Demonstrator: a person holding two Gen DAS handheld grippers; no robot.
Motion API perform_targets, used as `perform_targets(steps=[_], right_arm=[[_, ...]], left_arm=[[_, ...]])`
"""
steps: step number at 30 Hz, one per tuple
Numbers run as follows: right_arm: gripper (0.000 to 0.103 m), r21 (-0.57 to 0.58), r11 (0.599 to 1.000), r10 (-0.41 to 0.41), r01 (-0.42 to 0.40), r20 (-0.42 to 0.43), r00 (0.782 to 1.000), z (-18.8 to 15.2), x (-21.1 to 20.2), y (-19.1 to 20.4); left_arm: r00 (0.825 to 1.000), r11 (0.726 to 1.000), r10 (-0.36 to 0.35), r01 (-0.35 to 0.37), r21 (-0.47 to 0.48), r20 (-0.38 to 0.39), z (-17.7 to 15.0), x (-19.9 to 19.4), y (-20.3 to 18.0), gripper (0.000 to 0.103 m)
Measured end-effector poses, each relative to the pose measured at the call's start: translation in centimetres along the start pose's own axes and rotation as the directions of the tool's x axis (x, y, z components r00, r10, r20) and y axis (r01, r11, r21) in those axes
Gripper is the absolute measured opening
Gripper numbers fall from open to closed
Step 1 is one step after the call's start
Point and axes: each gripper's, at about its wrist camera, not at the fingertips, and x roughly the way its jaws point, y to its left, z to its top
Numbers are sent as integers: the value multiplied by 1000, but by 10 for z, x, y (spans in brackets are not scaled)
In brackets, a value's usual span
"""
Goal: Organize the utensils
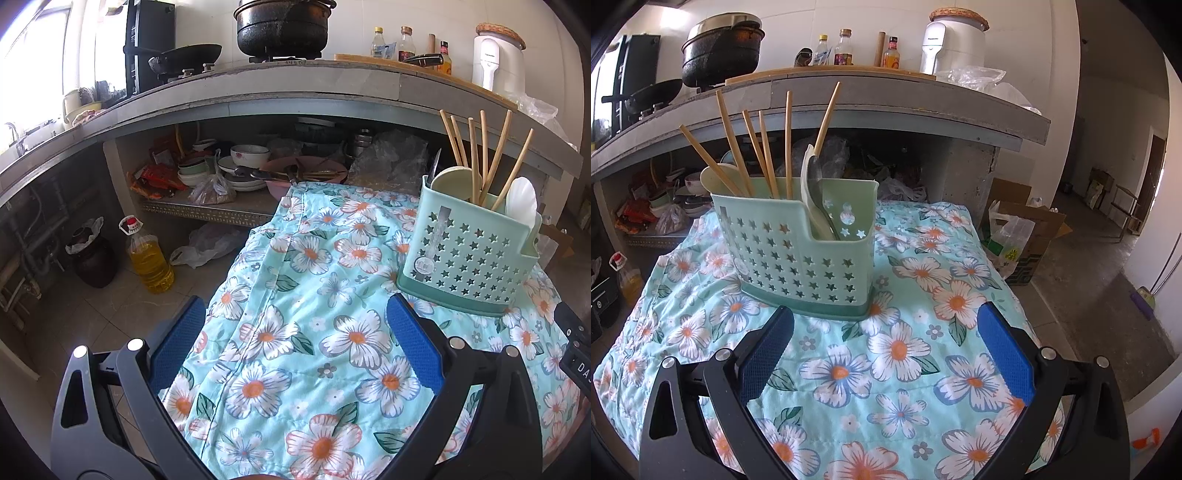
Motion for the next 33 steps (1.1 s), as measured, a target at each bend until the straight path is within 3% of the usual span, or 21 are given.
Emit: perform_targets(steps=[33], right_arm=[[97,-3,1000,-10,10,6,1000,1,-3,-1]], left_arm=[[1000,1000,-7,7,6,-4,2,1,0,95]])
